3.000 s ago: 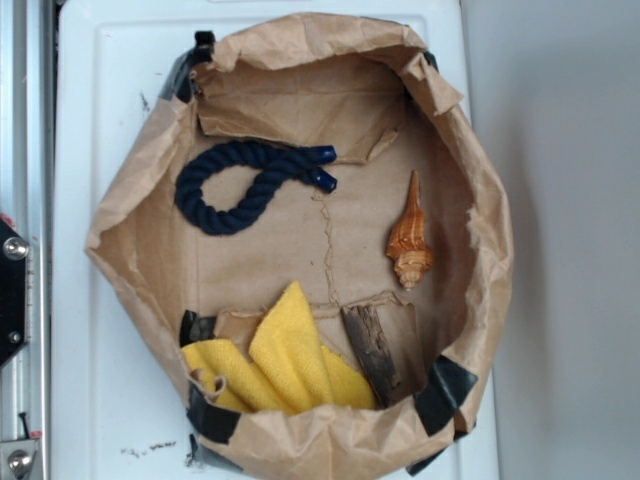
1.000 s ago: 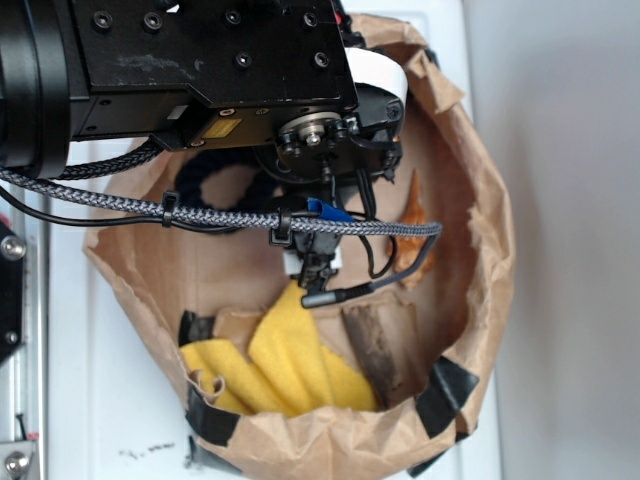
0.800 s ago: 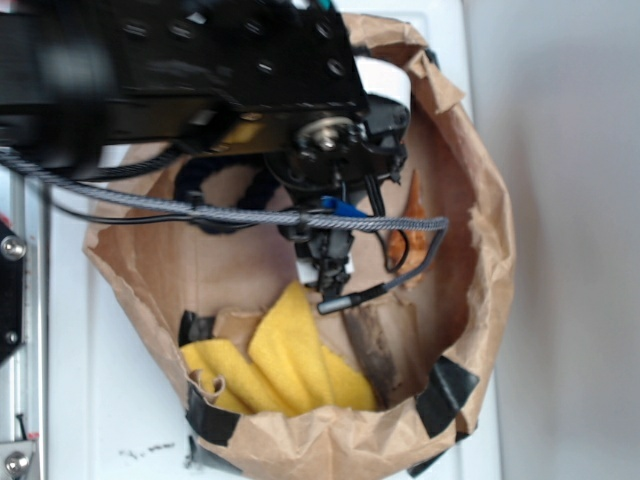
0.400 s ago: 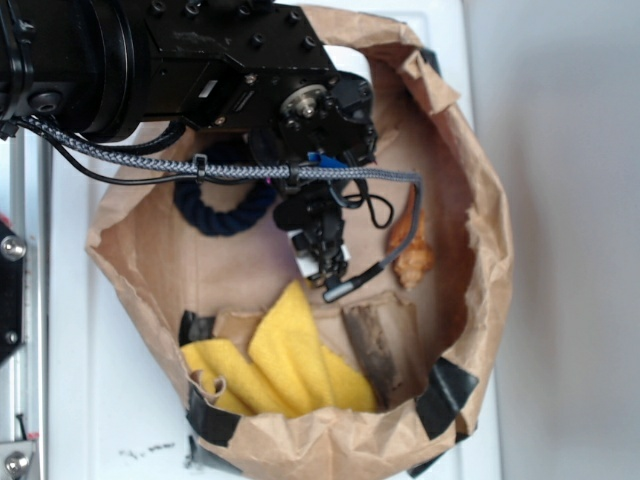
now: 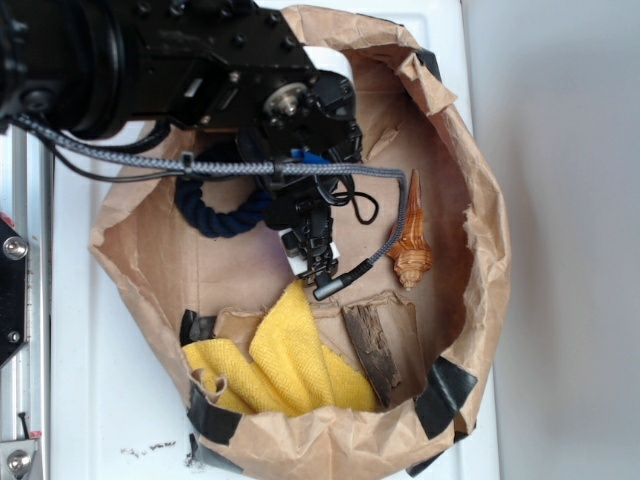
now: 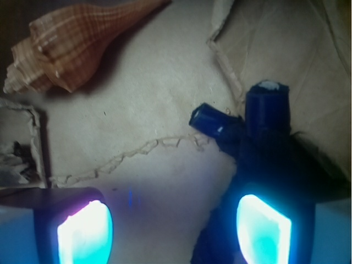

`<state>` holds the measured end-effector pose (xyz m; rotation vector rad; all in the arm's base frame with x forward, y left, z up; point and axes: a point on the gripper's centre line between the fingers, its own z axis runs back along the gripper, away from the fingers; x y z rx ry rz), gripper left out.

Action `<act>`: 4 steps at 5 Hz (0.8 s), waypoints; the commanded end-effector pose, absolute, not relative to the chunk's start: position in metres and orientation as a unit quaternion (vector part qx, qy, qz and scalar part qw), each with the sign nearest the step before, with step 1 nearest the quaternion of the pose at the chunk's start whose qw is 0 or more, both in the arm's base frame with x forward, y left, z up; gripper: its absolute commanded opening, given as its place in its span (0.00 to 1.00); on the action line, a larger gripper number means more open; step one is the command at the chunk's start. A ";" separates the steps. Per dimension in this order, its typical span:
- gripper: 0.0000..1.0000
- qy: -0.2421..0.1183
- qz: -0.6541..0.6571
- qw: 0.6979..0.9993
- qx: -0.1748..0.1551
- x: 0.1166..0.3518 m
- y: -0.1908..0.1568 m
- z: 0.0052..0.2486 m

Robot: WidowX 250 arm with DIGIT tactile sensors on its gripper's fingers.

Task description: Grab the blue rope.

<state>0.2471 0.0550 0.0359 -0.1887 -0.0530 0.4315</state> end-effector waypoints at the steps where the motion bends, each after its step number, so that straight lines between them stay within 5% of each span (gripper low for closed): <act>1: 1.00 -0.075 0.263 0.958 -0.085 0.234 0.089 0.074; 4: 1.00 -0.085 0.287 0.952 -0.059 0.241 0.085 0.044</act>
